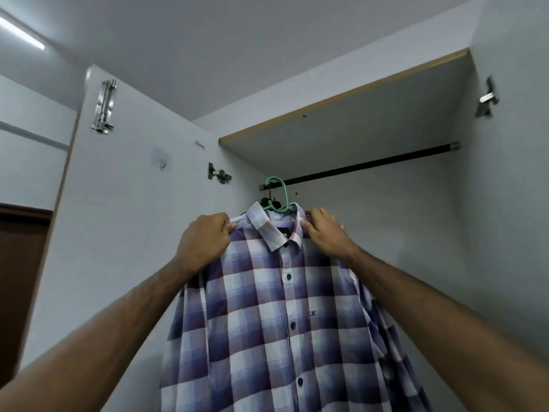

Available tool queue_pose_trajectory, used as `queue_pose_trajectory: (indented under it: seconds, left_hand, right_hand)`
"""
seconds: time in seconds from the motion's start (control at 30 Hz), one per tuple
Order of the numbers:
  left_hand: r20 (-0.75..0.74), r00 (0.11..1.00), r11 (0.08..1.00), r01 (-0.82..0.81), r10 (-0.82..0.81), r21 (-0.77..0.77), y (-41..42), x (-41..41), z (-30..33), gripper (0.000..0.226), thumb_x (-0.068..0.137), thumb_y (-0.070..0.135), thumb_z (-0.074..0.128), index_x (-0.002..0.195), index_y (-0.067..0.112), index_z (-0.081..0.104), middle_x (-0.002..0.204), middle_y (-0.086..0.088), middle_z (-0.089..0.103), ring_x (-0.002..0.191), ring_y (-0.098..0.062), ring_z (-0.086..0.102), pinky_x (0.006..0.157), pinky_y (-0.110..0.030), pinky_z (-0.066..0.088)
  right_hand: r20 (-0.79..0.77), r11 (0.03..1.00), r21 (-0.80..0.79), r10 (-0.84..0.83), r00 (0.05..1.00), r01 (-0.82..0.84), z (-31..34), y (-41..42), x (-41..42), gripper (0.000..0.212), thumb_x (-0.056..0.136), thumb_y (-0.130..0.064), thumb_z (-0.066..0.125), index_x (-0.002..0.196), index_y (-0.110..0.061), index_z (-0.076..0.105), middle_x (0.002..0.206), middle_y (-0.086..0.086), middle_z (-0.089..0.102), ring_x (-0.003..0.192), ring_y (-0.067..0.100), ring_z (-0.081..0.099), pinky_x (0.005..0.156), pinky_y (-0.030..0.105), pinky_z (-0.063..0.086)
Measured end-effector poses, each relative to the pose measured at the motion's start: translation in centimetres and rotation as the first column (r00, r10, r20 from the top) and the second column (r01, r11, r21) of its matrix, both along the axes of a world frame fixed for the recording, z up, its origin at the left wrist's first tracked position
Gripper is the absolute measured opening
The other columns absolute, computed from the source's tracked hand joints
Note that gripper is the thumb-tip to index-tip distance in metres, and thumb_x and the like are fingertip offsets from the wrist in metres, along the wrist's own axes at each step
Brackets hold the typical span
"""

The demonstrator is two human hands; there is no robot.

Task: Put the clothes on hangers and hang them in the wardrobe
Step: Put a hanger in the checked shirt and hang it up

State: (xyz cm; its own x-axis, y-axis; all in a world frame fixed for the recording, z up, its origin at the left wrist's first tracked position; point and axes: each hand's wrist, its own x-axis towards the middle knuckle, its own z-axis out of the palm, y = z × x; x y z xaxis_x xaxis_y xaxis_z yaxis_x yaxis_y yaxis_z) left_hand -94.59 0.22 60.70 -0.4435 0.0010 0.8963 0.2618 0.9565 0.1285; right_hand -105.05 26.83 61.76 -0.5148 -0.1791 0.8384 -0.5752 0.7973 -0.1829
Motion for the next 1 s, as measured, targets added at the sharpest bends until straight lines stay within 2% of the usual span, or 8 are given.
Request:
queue_pose_trajectory:
  seconds: [0.2, 0.33, 0.4, 0.53, 0.67, 0.77, 0.87, 1.0]
  left_hand:
    - [-0.021, 1.0, 0.999, -0.012, 0.011, -0.031, -1.6, -12.5, 4.1, 0.024, 0.104, 0.028, 0.048, 0.09, 0.013, 0.06, 0.08, -0.005, 0.063, 0.069, -0.02, 0.058, 0.06, -0.031, 0.043]
    - [-0.021, 1.0, 0.997, -0.02, 0.019, -0.072, -0.8, -19.7, 6.6, 0.025, 0.103, 0.028, 0.049, 0.09, 0.01, 0.06, 0.083, -0.008, 0.063, 0.071, -0.023, 0.058, 0.061, -0.032, 0.041]
    - [0.004, 1.0, 0.996, -0.027, 0.027, -0.089, -0.2, -23.0, 7.2, 0.023, 0.103, 0.026, 0.05, 0.088, 0.01, 0.058, 0.082, -0.007, 0.061, 0.07, -0.022, 0.056, 0.06, -0.031, 0.039]
    - [0.018, 0.999, 0.995, -0.033, 0.035, -0.098, 0.6, -29.2, 8.2, 0.02, 0.102, 0.026, 0.053, 0.088, 0.012, 0.058, 0.083, -0.006, 0.063, 0.071, -0.018, 0.058, 0.062, -0.029, 0.044]
    - [-0.017, 0.994, 0.989, -0.107, 0.106, -0.101, 1.4, -33.8, 9.7, 0.018, 0.099, 0.023, 0.055, 0.089, 0.009, 0.061, 0.083, -0.006, 0.063, 0.071, -0.018, 0.058, 0.06, -0.029, 0.044]
    - [-0.04, 0.986, 0.982, -0.165, 0.162, -0.091, 2.0, -37.0, 11.5, 0.018, 0.1, 0.022, 0.054, 0.087, 0.011, 0.058, 0.082, -0.005, 0.061, 0.07, -0.017, 0.055, 0.061, -0.028, 0.04]
    - [0.004, 0.983, 0.977, -0.184, 0.186, -0.109, 2.7, -40.5, 13.4, 0.02, 0.101, 0.024, 0.053, 0.086, 0.012, 0.057, 0.084, -0.005, 0.061, 0.073, -0.017, 0.056, 0.064, -0.029, 0.041]
    - [-0.01, 0.972, 0.961, -0.233, 0.234, -0.149, 4.2, -44.4, 14.8, 0.017, 0.1, 0.021, 0.053, 0.086, 0.013, 0.057, 0.083, -0.004, 0.058, 0.071, -0.015, 0.054, 0.066, -0.03, 0.042]
  right_hand:
    - [-0.023, 1.0, 0.01, 0.0, 1.0, 0.0, 1.6, -2.9, -11.7, 0.05, 0.105, -0.041, 0.042, 0.15, -0.022, 0.033, 0.151, 0.008, 0.041, 0.137, 0.033, 0.038, 0.112, 0.057, 0.033]
    - [-0.007, 0.996, -0.051, 0.071, 0.997, -0.072, 2.0, -4.2, -18.9, 0.053, 0.108, -0.036, 0.04, 0.155, -0.016, 0.027, 0.157, 0.014, 0.035, 0.143, 0.032, 0.033, 0.119, 0.047, 0.026]
    - [0.047, 0.992, -0.092, 0.095, 0.994, -0.091, 1.9, -4.1, -22.6, 0.057, 0.108, -0.04, 0.036, 0.159, -0.02, 0.021, 0.162, 0.013, 0.028, 0.147, 0.032, 0.028, 0.121, 0.047, 0.022]
    - [0.111, 0.976, -0.175, 0.154, 0.982, -0.133, 1.8, -3.7, -29.3, 0.062, 0.108, -0.049, 0.032, 0.162, -0.028, 0.011, 0.168, 0.01, 0.016, 0.152, 0.033, 0.022, 0.124, 0.052, 0.019]
    - [0.112, 0.945, -0.203, 0.283, 0.953, -0.257, 2.2, -4.2, -35.3, 0.065, 0.107, -0.054, 0.029, 0.162, -0.031, 0.005, 0.17, 0.006, 0.007, 0.154, 0.031, 0.017, 0.123, 0.052, 0.016]
    - [0.074, 0.937, -0.19, 0.312, 0.947, -0.294, 3.4, -5.4, -39.7, 0.07, 0.104, -0.06, 0.027, 0.161, -0.034, -0.003, 0.171, 0.002, -0.002, 0.156, 0.032, 0.008, 0.123, 0.057, 0.01]
    - [0.09, 0.924, -0.231, 0.332, 0.939, -0.305, 5.2, -6.4, -43.7, 0.074, 0.102, -0.064, 0.025, 0.162, -0.033, -0.006, 0.171, 0.004, -0.004, 0.156, 0.034, 0.004, 0.122, 0.057, 0.007]
    - [0.065, 0.9, -0.291, 0.359, 0.931, -0.326, 6.5, -7.1, -48.9, 0.075, 0.104, -0.062, 0.025, 0.162, -0.03, -0.009, 0.17, 0.008, -0.003, 0.156, 0.035, 0.003, 0.123, 0.056, 0.007]
